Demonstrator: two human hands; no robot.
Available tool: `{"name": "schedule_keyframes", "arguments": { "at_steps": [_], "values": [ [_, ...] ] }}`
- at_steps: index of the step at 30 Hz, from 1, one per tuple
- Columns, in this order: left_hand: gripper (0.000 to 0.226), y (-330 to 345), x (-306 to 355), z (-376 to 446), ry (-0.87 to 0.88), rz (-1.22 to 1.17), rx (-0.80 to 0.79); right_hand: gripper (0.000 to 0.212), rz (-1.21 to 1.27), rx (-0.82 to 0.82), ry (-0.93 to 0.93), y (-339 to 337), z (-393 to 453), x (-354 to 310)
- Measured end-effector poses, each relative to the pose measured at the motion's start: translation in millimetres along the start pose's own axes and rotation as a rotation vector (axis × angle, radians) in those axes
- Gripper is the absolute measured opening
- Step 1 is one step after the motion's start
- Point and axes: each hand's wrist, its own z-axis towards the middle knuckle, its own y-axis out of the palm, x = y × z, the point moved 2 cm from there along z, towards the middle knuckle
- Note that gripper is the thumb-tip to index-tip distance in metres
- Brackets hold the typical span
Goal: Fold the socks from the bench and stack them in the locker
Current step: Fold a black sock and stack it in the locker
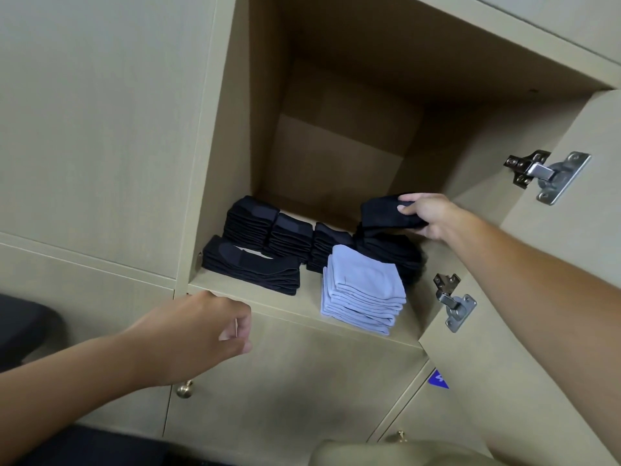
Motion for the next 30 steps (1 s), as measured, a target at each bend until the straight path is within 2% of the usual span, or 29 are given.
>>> {"name": "schedule_keyframes", "arguments": {
  "at_steps": [8, 11, 14, 16, 18, 20, 23, 26, 28, 30],
  "values": [
    [0.02, 3, -5, 3, -0.009, -0.01, -0.024, 0.035, -0.178, 0.014, 0.082, -2, 12, 21],
    [0.02, 3, -8, 3, -0.014, -0.016, -0.026, 0.034, -0.238, 0.026, 0.073, 2, 16, 25],
    [0.021, 4, -8, 3, -0.016, -0.007, -0.024, 0.043, -0.337, 0.028, 0.016, 6, 17, 28],
    [0.021, 5, -9, 3, -0.013, 0.003, -0.026, 0.05, -0.535, 0.034, -0.04, 8, 15, 30],
    [0.023, 6, -9, 2, -0.015, 0.012, -0.033, 0.055, -0.867, 0.087, -0.15, 10, 11, 28],
    [0.024, 7, -9, 3, -0.013, 0.021, -0.04, 0.053, -0.969, 0.102, -0.286, 15, 8, 26],
    [0.024, 9, -10, 4, -0.006, 0.032, -0.043, 0.057, -0.903, -0.066, -0.345, 28, 6, 28],
    [0.024, 9, -10, 5, -0.006, 0.045, -0.038, 0.067, -0.894, -0.267, -0.185, 38, 7, 39],
    [0.023, 7, -11, 5, -0.011, 0.045, -0.044, 0.069, -0.884, -0.327, -0.113, 41, 12, 51],
    [0.022, 6, -13, 5, -0.022, 0.039, -0.048, 0.071, -0.901, -0.314, -0.09, 43, 19, 60]
  ]
}}
